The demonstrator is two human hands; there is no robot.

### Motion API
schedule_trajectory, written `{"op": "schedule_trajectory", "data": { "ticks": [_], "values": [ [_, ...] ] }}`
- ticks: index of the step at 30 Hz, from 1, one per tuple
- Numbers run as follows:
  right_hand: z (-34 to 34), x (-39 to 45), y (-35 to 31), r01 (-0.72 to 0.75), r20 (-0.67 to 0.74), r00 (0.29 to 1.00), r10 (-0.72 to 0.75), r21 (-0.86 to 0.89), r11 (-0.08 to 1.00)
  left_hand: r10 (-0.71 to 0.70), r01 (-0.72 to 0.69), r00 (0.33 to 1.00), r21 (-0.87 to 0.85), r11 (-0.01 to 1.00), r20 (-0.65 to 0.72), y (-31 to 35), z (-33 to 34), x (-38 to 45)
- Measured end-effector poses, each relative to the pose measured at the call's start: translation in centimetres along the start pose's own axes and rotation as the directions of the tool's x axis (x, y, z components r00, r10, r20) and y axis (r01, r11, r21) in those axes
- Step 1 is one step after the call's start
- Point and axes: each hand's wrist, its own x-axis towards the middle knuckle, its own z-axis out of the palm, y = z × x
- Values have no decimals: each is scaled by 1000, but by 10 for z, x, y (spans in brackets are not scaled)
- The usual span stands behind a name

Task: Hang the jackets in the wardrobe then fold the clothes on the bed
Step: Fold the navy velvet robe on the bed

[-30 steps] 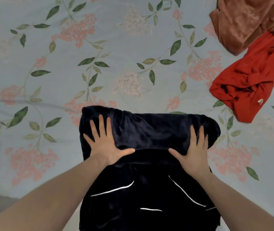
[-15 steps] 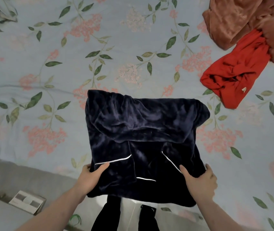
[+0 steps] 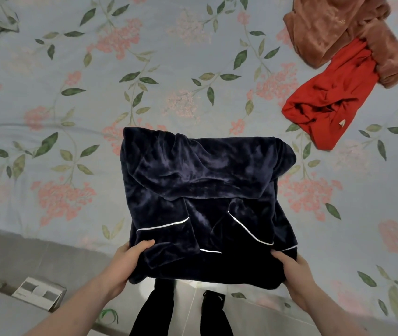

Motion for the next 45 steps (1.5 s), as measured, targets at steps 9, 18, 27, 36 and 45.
{"op": "schedule_trajectory", "data": {
  "ticks": [9,18,27,36,45],
  "values": [
    [12,-12,-52,-113,-18,993,118,182,977,59,-72,993,-130,989,-99,56,10,-17],
    [15,-6,-163,-98,112,992,52,453,886,233,-232,972,-203,951,-15,175,12,-27],
    [63,21,-254,-23,103,993,-63,669,743,81,-85,996,-432,898,-28,255,-4,21],
    [99,44,-222,648,5,657,-753,-514,562,97,-153,958,-194,969,-268,262,6,51],
    [105,76,-203,433,178,753,-633,-859,273,438,-372,807,235,898,-395,257,-24,79]
  ]
}}
